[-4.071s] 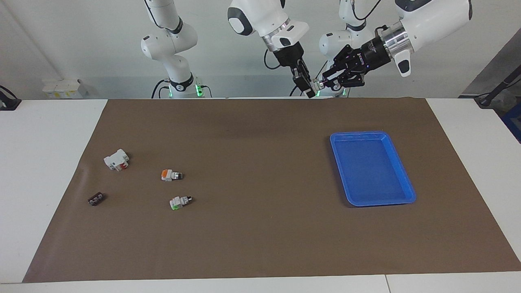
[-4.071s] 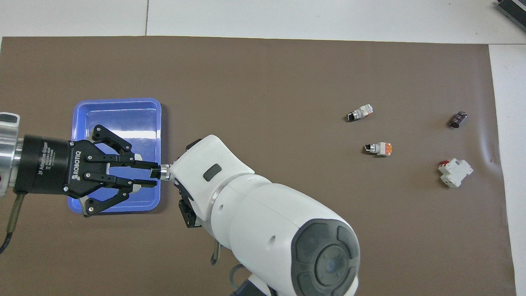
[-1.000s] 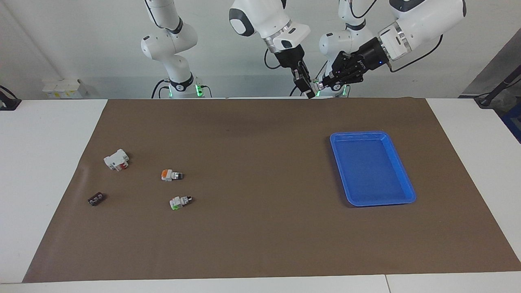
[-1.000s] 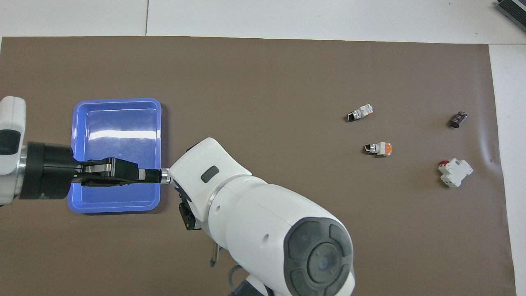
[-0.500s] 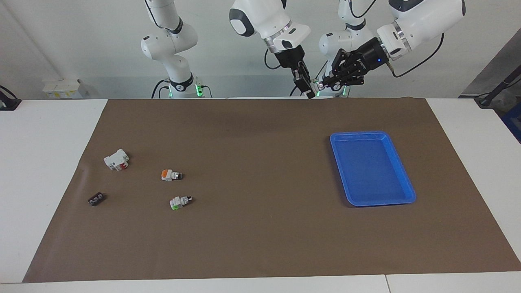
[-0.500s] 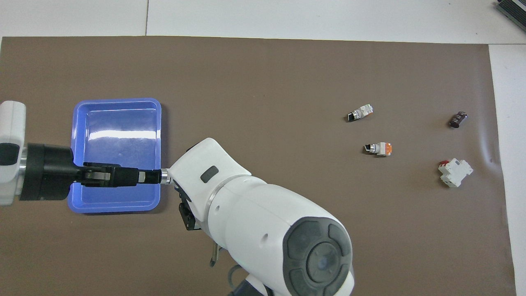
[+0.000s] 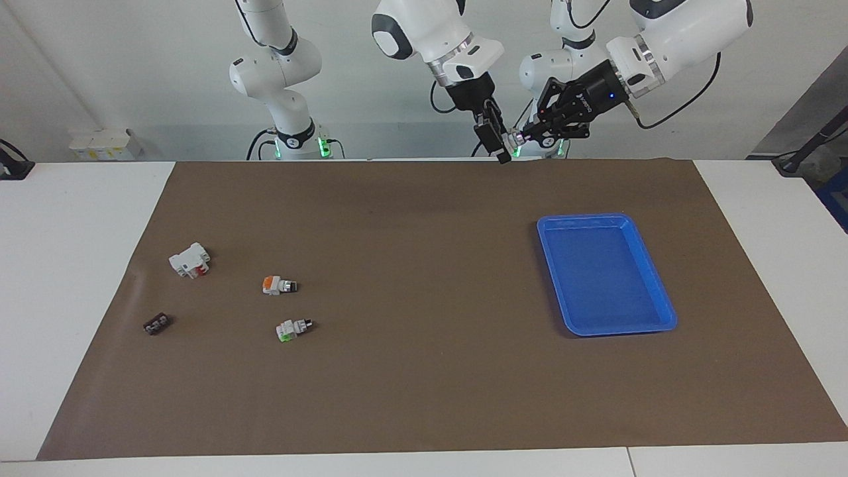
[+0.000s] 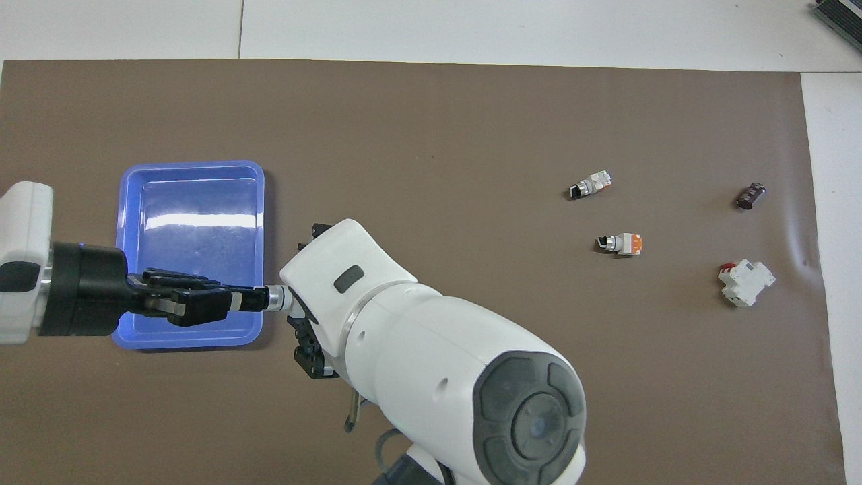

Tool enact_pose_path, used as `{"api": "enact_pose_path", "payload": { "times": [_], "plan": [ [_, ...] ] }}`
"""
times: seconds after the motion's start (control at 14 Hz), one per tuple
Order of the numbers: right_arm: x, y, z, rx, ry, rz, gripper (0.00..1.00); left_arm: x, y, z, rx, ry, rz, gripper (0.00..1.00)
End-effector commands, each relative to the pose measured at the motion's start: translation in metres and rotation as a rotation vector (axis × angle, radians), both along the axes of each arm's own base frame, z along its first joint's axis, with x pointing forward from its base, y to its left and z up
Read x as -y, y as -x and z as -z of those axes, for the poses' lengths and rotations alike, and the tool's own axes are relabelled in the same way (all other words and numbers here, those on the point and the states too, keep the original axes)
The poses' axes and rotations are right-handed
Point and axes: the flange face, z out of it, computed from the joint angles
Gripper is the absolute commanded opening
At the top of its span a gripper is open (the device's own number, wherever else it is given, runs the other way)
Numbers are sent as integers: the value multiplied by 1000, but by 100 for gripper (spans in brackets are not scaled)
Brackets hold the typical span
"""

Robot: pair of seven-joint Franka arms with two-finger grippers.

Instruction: Turn and place switch with both arms

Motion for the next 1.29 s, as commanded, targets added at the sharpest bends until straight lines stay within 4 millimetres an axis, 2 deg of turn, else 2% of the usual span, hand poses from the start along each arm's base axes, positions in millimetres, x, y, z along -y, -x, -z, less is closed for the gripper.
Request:
{"api": "enact_pose_path", "payload": {
  "times": [0.0, 0.21, 0.36, 0.5, 0.64, 0.71, 1.0, 1.07, 1.21],
  "plan": [
    [5, -6, -9, 16, -14, 34, 100, -7, 13, 6, 14, -47, 22, 0],
    [12, -7, -5, -1, 9, 38, 100, -14, 10, 6, 42, -68, 15, 0],
    [38, -18, -9, -37, 34, 74, 100, -18, 6, 6, 91, -74, 12, 0],
    [62, -29, -17, -49, 40, 113, 100, -19, 3, 9, 135, -172, 17, 0],
    [95, -51, -19, -59, 45, 178, 100, -23, -2, 17, 181, -283, 21, 0],
    [110, -61, -18, -63, 45, 207, 100, -19, -1, 28, 203, -339, 41, 0],
    [201, -104, -4, -143, 107, 353, 100, -38, 2, 61, 280, -505, 160, 0],
    [222, -112, 0, -163, 116, 388, 100, -42, 3, 74, 310, -588, 177, 0],
    [251, -124, 2, -144, 164, 470, 100, -47, 4, 101, 324, -657, 211, 0]
  ]
}}
